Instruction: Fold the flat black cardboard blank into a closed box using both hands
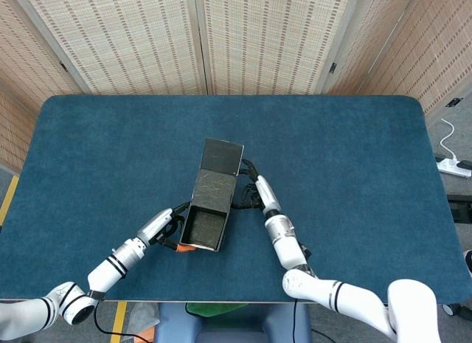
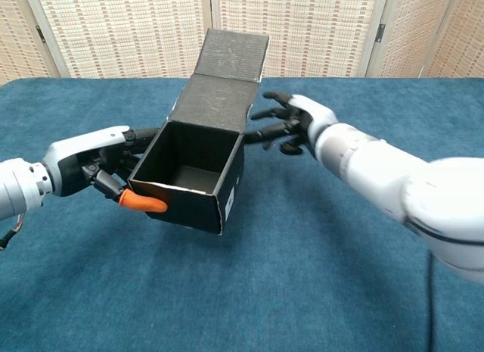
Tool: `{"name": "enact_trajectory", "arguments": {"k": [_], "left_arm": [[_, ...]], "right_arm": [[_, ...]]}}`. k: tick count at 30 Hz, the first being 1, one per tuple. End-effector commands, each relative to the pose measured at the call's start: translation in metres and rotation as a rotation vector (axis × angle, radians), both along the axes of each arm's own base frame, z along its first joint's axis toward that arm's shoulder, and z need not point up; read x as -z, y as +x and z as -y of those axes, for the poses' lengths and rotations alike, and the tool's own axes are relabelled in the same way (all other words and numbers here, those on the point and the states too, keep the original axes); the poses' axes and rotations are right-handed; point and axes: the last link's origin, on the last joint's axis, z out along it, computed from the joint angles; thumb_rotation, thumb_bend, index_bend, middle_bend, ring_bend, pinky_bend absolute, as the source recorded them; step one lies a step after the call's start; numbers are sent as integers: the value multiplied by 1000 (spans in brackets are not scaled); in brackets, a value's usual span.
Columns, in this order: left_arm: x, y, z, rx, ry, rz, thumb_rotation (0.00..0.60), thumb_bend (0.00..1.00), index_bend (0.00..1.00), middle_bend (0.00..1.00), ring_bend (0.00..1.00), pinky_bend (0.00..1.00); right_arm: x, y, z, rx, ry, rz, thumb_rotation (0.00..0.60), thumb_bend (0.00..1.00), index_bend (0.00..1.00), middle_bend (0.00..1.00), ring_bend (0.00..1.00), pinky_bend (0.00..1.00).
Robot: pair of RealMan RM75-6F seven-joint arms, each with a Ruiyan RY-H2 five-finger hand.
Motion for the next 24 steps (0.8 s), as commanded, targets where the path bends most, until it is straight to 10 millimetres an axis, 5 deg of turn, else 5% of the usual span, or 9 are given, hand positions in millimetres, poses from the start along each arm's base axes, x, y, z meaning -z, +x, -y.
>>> {"name": "enact_trajectory", "arguments": {"k": [1, 12, 21, 24], "left_arm": [[0, 2, -1, -7, 0, -17, 600, 214, 472, 473, 645, 895], [9, -4, -10, -94, -22, -67, 600, 214, 469, 472, 645, 895], [17, -7, -13, -146, -30, -88, 600, 214, 445, 472, 646, 897], [26, -18, -14, -246, -44, -99, 600, 217, 420, 471, 653, 897]], "right_arm": [[2, 28, 9, -6, -11, 70, 600, 0, 0, 215, 636, 1000], [-26, 68, -12, -147, 65, 200, 600, 0, 14, 277, 669, 1000], [-21, 63, -40, -300, 136, 29, 600, 0, 41, 296, 680, 1000], [-12, 53, -45, -415, 73, -187, 600, 0, 63, 314, 693, 1000]]}}
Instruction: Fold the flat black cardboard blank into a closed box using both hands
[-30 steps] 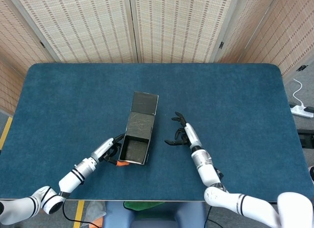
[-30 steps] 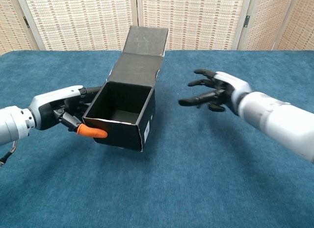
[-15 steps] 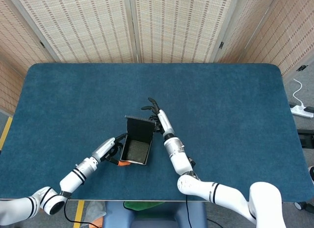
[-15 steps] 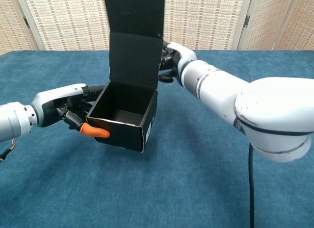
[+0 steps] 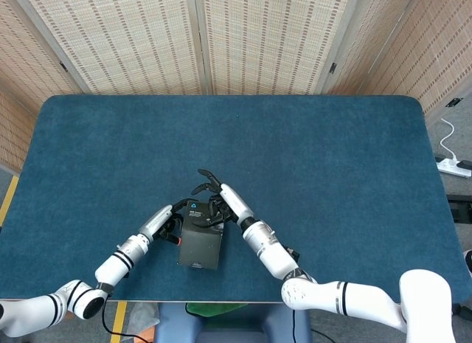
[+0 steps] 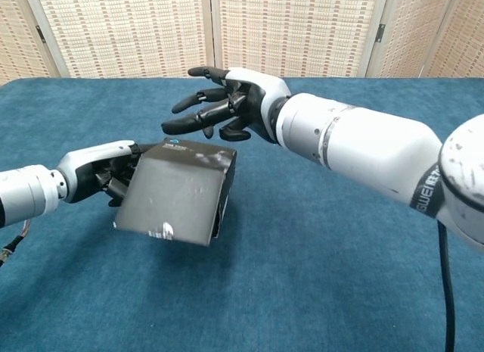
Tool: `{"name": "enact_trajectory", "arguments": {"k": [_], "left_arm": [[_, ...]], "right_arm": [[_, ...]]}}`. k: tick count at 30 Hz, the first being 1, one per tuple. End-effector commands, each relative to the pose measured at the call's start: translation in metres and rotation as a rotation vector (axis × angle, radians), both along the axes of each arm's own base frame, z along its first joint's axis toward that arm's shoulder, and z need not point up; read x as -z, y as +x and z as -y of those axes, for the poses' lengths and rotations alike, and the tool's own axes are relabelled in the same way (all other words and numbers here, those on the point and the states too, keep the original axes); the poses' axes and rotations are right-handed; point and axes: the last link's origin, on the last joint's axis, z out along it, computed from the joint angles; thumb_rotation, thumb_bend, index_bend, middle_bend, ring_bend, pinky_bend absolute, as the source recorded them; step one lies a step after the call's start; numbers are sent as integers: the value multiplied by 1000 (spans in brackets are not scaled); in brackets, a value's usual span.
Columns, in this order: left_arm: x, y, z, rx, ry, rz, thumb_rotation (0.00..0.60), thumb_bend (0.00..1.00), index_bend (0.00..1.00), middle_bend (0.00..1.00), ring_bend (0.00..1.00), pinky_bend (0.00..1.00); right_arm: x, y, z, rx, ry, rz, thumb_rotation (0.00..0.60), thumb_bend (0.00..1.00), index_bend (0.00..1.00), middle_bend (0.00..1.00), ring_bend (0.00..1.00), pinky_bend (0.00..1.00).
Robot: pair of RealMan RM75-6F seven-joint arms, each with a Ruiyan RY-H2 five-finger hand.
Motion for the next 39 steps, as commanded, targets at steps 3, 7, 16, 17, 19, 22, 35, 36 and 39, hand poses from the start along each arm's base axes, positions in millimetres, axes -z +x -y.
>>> {"name": "enact_trajectory", "arguments": {"k": [3, 7, 16, 17, 19, 22, 35, 36, 39], "left_arm": [[11, -8, -2, -127, -1, -12, 600, 218, 386, 450, 669, 897], [11, -8, -1, -137, 33, -42, 600, 216, 279, 363, 687, 897], [5, -5, 2, -106, 72, -90, 600, 211, 7, 159, 688, 882], [5, -5, 3, -94, 77, -101, 600, 210, 0, 143, 688, 881], [3, -6, 4, -61, 88, -137, 600, 205, 0, 112, 686, 882], [-2, -8, 4, -11, 104, -191, 600, 203, 0, 65, 671, 884], [-29, -16, 5, 181, 200, -475, 600, 205, 0, 0, 646, 883], [-34, -16, 6, 194, 209, -497, 600, 204, 0, 0, 646, 883], [-43, -16, 7, 218, 227, -532, 600, 204, 0, 0, 647, 883]], "right_arm": [[17, -14, -9, -181, -126, -295, 600, 0, 82, 327, 702, 1000], [23, -13, -14, -243, -182, -379, 600, 0, 100, 336, 708, 1000], [31, -11, -18, -289, -253, -451, 600, 0, 112, 341, 711, 1000], [32, -11, -18, -298, -262, -461, 600, 0, 112, 341, 711, 1000], [34, -11, -18, -316, -282, -484, 600, 0, 113, 341, 711, 1000], [35, -11, -18, -333, -313, -507, 600, 0, 117, 340, 712, 1000], [44, -15, -20, -434, -479, -599, 600, 0, 207, 377, 726, 1000], [45, -17, -21, -455, -506, -615, 600, 0, 220, 384, 726, 1000], [48, -21, -24, -511, -568, -644, 600, 0, 269, 404, 731, 1000]]}}
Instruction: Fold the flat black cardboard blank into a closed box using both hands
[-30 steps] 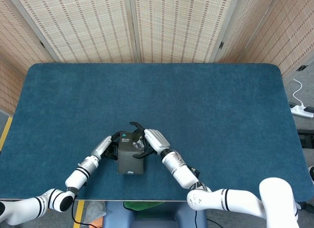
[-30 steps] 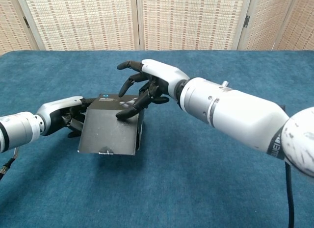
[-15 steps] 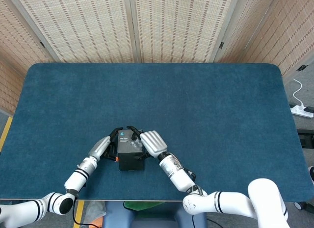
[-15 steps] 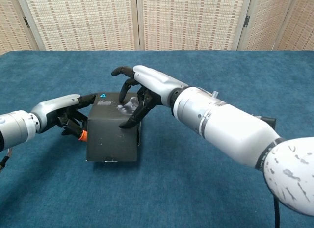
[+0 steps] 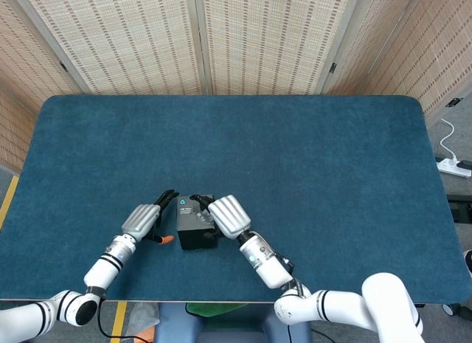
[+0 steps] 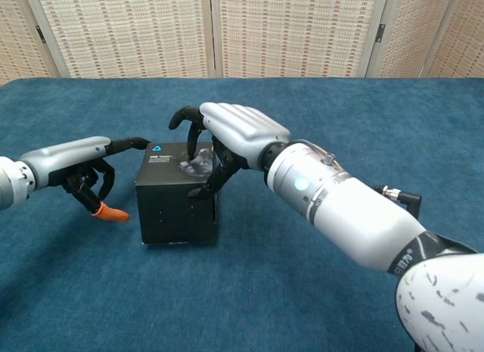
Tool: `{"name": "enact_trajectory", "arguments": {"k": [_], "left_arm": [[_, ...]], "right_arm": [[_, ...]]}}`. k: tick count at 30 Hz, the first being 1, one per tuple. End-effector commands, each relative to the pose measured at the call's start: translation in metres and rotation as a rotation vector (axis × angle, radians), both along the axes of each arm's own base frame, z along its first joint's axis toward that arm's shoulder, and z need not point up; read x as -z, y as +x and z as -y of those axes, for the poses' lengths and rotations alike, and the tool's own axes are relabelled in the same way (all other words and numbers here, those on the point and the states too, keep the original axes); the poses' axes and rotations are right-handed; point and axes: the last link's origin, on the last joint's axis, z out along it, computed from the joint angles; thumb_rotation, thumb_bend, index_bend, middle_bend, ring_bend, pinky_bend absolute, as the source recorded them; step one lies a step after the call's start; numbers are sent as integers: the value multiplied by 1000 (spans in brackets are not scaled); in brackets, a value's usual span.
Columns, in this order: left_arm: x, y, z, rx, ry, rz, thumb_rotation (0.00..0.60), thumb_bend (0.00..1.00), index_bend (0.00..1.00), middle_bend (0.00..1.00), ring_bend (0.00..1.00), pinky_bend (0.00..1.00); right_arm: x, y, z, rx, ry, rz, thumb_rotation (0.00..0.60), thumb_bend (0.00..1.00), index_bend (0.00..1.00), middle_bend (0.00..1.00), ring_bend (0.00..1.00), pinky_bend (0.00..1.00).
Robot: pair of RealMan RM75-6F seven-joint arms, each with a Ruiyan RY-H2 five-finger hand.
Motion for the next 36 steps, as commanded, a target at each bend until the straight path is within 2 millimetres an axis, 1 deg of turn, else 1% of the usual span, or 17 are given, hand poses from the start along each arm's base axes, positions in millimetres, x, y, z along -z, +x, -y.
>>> {"name": "enact_trajectory", "arguments": {"k": [1, 7, 14, 19, 23, 28, 32, 33, 36], "left_arm": [[-17, 0, 3, 37, 25, -55, 600, 204, 0, 0, 647, 883], [-39, 6, 8, 97, 52, -103, 600, 204, 0, 0, 644, 883], [-56, 4, 10, 112, 118, -156, 600, 201, 0, 0, 644, 884], [-61, 1, 10, 90, 157, -159, 600, 204, 0, 0, 644, 885], [-63, -1, 11, 85, 171, -158, 600, 205, 0, 0, 644, 886], [-62, -3, 13, 88, 172, -171, 600, 203, 0, 0, 644, 887], [-64, -5, 14, 92, 195, -184, 600, 203, 0, 0, 640, 883], [-65, -5, 15, 92, 201, -188, 600, 203, 0, 0, 633, 880], [-69, -7, 16, 89, 234, -187, 600, 204, 0, 0, 595, 862]], "right_arm": [[5, -6, -6, -97, -71, -45, 600, 0, 284, 410, 732, 1000], [14, -17, -10, -199, -124, -86, 600, 0, 397, 467, 740, 1000], [24, -24, -8, -281, -184, -150, 600, 3, 491, 540, 749, 1000], [29, -30, -5, -313, -216, -198, 600, 82, 590, 667, 765, 1000], [31, -31, -4, -302, -218, -188, 600, 127, 620, 697, 771, 1000], [25, -28, -3, -309, -248, -154, 600, 132, 621, 680, 771, 1000], [13, -24, -2, -325, -295, -104, 600, 132, 617, 572, 775, 1000], [9, -24, -1, -334, -310, -98, 600, 131, 596, 538, 781, 1000], [-3, -26, 2, -335, -355, -90, 600, 125, 506, 481, 792, 1000]]}}
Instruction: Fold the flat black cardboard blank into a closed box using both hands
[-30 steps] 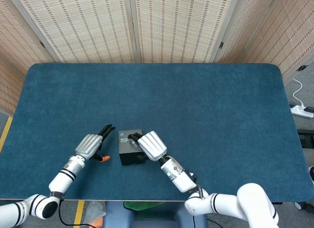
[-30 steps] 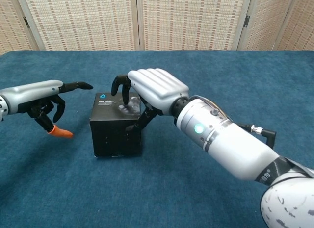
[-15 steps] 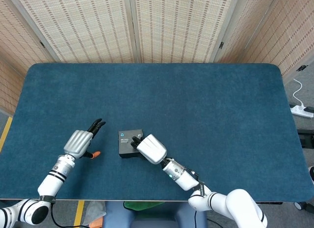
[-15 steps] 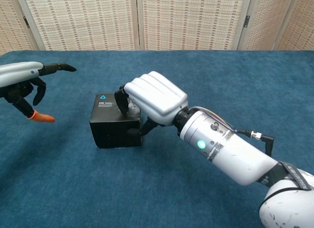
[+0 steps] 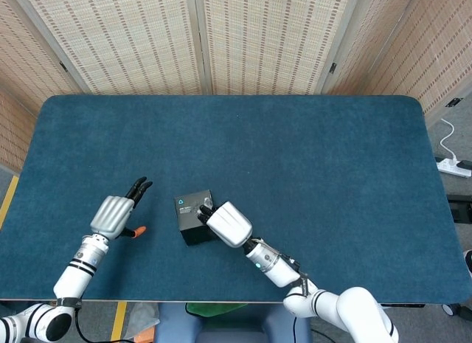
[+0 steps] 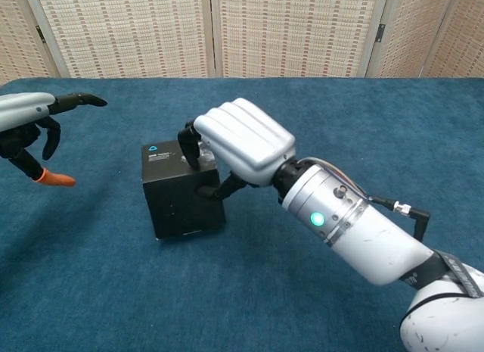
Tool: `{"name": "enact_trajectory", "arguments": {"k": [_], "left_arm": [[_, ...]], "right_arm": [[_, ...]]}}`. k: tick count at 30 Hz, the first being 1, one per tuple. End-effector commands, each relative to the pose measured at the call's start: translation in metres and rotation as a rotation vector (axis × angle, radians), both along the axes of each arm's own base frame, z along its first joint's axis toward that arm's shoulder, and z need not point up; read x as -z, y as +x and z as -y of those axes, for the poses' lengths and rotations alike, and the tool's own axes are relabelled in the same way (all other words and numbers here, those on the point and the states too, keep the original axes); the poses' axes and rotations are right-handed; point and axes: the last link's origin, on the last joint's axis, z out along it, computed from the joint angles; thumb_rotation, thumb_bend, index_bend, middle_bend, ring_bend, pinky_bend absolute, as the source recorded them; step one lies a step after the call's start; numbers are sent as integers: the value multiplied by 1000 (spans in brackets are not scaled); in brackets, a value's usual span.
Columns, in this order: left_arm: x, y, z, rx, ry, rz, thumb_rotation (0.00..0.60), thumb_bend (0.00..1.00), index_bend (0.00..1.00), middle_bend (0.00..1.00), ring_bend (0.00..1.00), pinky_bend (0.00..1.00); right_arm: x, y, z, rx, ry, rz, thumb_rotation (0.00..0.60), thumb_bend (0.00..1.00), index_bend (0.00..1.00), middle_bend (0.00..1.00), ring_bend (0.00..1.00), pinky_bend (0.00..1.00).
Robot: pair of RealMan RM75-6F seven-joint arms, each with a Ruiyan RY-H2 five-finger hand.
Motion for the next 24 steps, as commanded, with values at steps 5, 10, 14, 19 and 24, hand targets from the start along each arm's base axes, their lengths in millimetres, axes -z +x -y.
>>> {"name": "enact_trajectory", "arguments": {"k": [5, 10, 14, 19, 24], "left_arm": [[-17, -10, 1, -7, 108, -6, 600, 204, 0, 0, 396, 757], [-35, -25, 9, -29, 187, -45, 600, 206, 0, 0, 272, 586], [-50, -40, 21, -52, 236, -71, 600, 206, 0, 0, 242, 476], [-67, -59, 42, -76, 309, -96, 600, 208, 0, 0, 182, 344], [-80, -72, 68, -91, 339, -105, 600, 207, 0, 0, 135, 276]], "right_arm": [[-39, -18, 0, 25, -83, 55, 600, 49, 285, 412, 765, 1000], [-87, -59, -15, 128, -125, 60, 600, 37, 226, 357, 558, 992], [-137, -99, -34, 267, -134, 21, 600, 45, 217, 325, 370, 708], [-199, -147, -64, 445, -141, -34, 600, 85, 149, 263, 155, 334], [-241, -188, -95, 581, -155, -55, 600, 89, 95, 183, 71, 276]]}}
